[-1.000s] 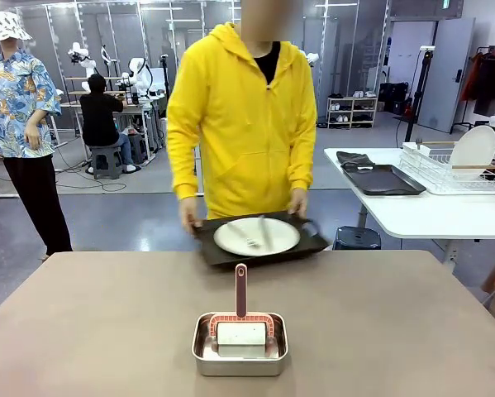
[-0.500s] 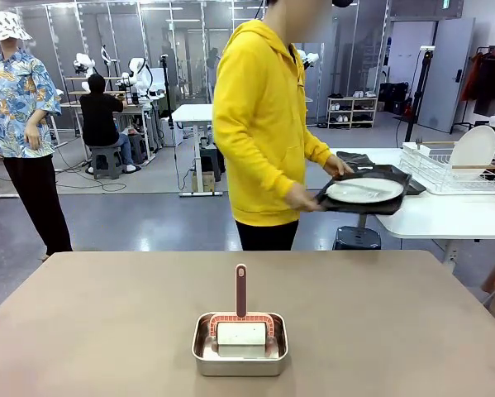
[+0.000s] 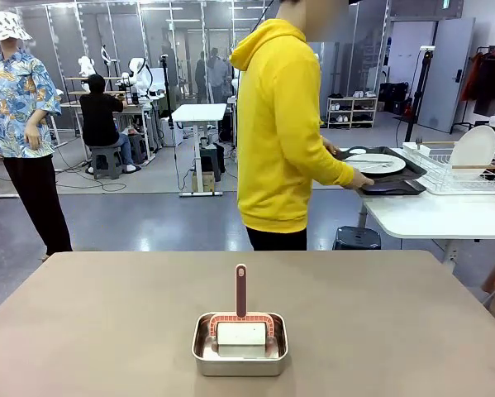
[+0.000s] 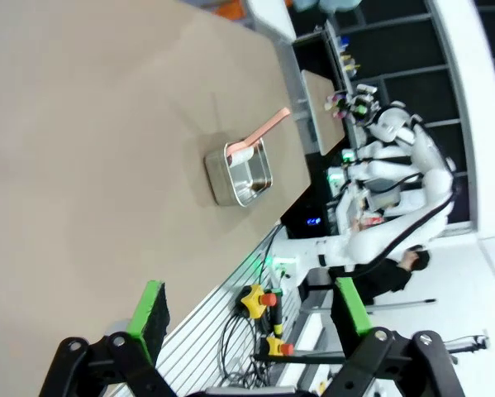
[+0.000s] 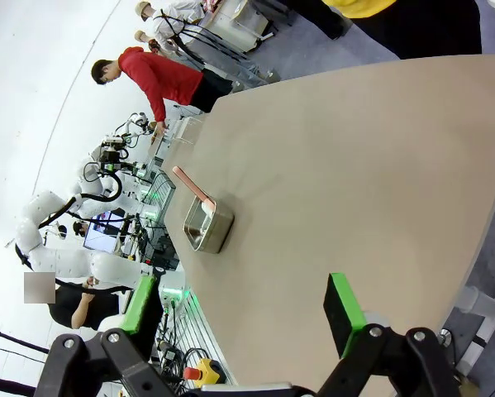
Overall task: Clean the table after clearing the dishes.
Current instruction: When the right (or left) Handle tray is removed, use the right hand (or left hand) to clean the right (or left) side of the table with the Lint Roller.
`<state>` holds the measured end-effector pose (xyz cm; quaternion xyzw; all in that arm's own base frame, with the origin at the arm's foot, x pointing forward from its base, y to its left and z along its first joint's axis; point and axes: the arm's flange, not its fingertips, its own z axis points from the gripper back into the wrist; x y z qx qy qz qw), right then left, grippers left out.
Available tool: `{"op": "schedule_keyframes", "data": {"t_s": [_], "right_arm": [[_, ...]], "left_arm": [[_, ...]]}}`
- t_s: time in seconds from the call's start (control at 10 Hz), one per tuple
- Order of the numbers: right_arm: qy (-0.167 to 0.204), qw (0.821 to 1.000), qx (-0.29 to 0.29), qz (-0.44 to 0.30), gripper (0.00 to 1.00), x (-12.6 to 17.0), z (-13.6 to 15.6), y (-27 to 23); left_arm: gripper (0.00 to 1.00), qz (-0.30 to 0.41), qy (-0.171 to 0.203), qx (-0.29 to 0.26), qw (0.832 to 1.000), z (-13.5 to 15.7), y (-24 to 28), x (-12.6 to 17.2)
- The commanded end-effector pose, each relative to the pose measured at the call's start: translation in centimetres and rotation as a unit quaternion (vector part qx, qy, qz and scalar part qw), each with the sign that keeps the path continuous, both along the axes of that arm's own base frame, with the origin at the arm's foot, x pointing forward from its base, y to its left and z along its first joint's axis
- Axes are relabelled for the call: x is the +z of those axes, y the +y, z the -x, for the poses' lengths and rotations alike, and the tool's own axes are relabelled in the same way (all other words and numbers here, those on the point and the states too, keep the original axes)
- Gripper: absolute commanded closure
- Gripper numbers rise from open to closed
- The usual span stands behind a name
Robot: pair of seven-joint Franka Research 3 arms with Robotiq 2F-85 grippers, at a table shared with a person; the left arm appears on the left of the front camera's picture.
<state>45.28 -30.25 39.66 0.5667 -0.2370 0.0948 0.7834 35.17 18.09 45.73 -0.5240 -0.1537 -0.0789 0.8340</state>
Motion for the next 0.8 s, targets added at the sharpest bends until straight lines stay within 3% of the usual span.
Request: {"op": "schedule_keyframes", "data": {"t_s": [0.0, 0.3, 0.5, 0.7], "right_arm": [[-0.005, 1.0, -0.002, -0.004, 0.0, 0.2, 0.5, 0.4], [-0.005, 1.0, -0.002, -0.004, 0.0, 0.2, 0.5, 0.4], [-0.005, 1.0, -0.002, -0.004, 0.0, 0.2, 0.5, 0.4], [-0.005, 1.0, -0.002, -0.004, 0.0, 0.2, 0.5, 0.4]], "left_arm": [[0.0, -0.051, -0.008, -0.014, 0.999, 0.5, -4.7, 2.2], [0.0, -0.166, -0.059, -0.069, 0.982, -2.3, -12.2, 7.4], [0.0, -0.276, -0.083, -0.097, 0.953, -5.0, -16.3, 11.2], [0.0, -0.352, -0.139, -0.177, 0.909, -7.7, -22.3, 14.2]]}}
